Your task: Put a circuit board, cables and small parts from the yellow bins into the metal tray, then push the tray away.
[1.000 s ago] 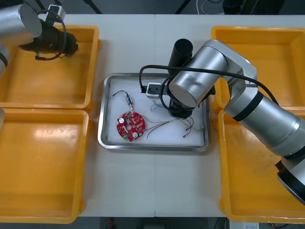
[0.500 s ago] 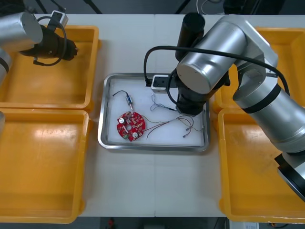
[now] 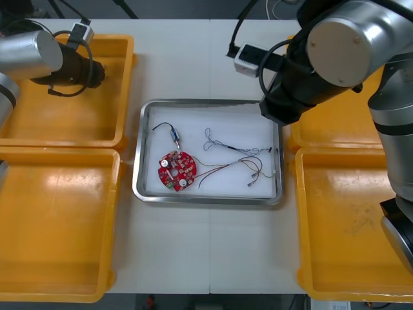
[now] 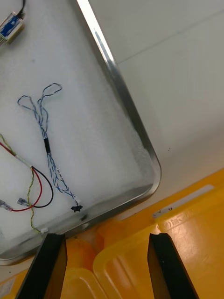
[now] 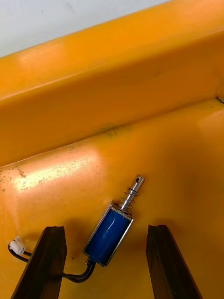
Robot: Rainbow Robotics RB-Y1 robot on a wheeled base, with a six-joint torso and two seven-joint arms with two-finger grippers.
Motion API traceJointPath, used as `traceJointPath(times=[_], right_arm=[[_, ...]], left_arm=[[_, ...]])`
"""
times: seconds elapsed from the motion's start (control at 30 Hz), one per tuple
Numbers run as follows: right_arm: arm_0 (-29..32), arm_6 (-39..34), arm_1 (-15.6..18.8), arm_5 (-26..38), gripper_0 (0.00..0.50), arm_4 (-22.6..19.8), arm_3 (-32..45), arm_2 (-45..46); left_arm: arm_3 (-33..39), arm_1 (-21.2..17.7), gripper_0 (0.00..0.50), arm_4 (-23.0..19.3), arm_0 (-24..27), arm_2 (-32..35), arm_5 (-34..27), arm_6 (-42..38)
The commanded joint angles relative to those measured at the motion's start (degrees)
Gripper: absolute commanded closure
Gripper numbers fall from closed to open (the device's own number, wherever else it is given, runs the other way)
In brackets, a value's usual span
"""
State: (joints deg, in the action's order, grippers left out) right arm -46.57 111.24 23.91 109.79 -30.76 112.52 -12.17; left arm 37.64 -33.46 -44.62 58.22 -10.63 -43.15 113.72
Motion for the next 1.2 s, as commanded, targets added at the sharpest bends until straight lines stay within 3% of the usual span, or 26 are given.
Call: traceJointPath(times=[0.03,0.13,0.2,0.3,0.33,0.37,0.5,0.77,0.97,1.2], right_arm=[[3.7,-8.1,0.6,0.2,0.000,-0.7,4.5,6.0],[5.4,-12.4,2.0,0.2,0.000,-0.4,5.3,8.3],[6.4,-14.4,2.6,0.2,0.000,-0.8,5.8,10.1],[8.7,-17.2,4.2,0.2,0.000,-1.1,7.1,12.3],[9.7,-18.4,4.9,0.2,0.000,-1.3,7.6,13.1],[10.7,-19.5,5.6,0.2,0.000,-1.5,8.0,13.8],[13.9,-22.4,7.9,0.2,0.000,-2.3,10.1,16.0],[19.5,-29.2,10.8,0.2,0.000,-8.1,13.1,24.2],[25.3,-29.7,13.0,0.2,0.000,-9.3,15.8,29.0],[32.2,-29.7,13.6,0.2,0.000,-9.4,18.3,33.6]], left_arm=[[0.4,0.4,0.000,-0.1,-0.7,-1.3,0.8,2.8],[0.4,0.4,0.000,-0.2,-0.7,-1.2,0.8,2.7],[0.4,0.4,0.064,-0.3,-0.7,-1.3,0.8,2.7],[0.4,0.4,0.312,-0.4,-0.6,-1.8,0.9,2.6],[0.4,0.4,0.486,-0.5,-0.7,-1.8,0.8,2.6],[0.4,0.4,0.500,-0.5,-0.7,-1.8,0.8,2.6],[0.4,0.4,0.500,-0.6,-0.9,-1.8,0.9,2.6],[0.4,-0.3,0.500,-1.5,-0.8,-1.8,-1.8,2.5],[1.9,-2.3,0.500,-3.3,0.2,-1.8,-7.8,2.1],[8.5,-4.9,0.500,-3.1,0.2,-1.5,-14.8,-1.8]])
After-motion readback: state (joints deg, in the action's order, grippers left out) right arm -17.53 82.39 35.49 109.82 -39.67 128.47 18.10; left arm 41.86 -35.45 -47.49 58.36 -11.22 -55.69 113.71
